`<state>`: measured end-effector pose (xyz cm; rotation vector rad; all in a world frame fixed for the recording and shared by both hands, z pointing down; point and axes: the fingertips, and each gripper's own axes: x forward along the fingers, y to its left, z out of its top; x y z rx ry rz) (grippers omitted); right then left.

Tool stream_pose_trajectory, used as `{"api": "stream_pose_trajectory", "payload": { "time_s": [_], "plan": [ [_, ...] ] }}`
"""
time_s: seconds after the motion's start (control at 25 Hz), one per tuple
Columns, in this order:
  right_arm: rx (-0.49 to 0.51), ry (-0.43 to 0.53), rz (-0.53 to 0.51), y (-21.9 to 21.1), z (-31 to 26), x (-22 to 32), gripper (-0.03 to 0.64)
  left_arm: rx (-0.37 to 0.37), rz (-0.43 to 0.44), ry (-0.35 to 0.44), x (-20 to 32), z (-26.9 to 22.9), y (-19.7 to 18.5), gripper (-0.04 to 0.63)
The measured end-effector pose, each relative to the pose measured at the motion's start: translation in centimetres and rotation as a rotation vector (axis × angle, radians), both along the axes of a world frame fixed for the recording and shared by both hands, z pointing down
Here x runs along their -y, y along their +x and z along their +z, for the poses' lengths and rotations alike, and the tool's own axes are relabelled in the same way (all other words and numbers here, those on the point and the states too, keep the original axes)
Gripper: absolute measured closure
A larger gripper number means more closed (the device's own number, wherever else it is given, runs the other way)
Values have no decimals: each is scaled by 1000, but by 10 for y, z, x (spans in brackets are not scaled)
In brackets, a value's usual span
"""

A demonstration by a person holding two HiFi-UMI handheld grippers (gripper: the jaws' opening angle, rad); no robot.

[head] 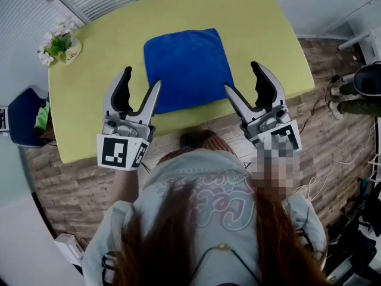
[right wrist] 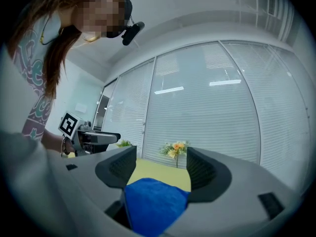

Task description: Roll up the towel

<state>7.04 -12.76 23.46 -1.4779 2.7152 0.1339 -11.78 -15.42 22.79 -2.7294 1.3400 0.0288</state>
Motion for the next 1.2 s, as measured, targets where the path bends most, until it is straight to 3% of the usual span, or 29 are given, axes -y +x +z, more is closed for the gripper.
{"api": "stream_pose_trajectory", "payload": {
  "time_s": [0.36, 0.6, 0.8, 0.96, 1.2],
  "plan": [
    [-32, -8, -131, 6, -5, 20, 308, 2, -127, -18, 2, 0, -3, 345],
    [-53, -43, -189, 4, 18, 23, 310, 12, -138, -115, 0, 32, -8, 345],
    [-164, -36, -234, -2, 44, 20, 310, 63, -114, -170, -7, 62, -12, 345],
    [-266, -14, -267, -5, 68, 13, 310, 155, -84, -201, -17, 86, -11, 345],
    [-341, -75, -309, -3, 112, 5, 308, 245, -61, -271, -32, 122, -22, 345]
  ]
}}
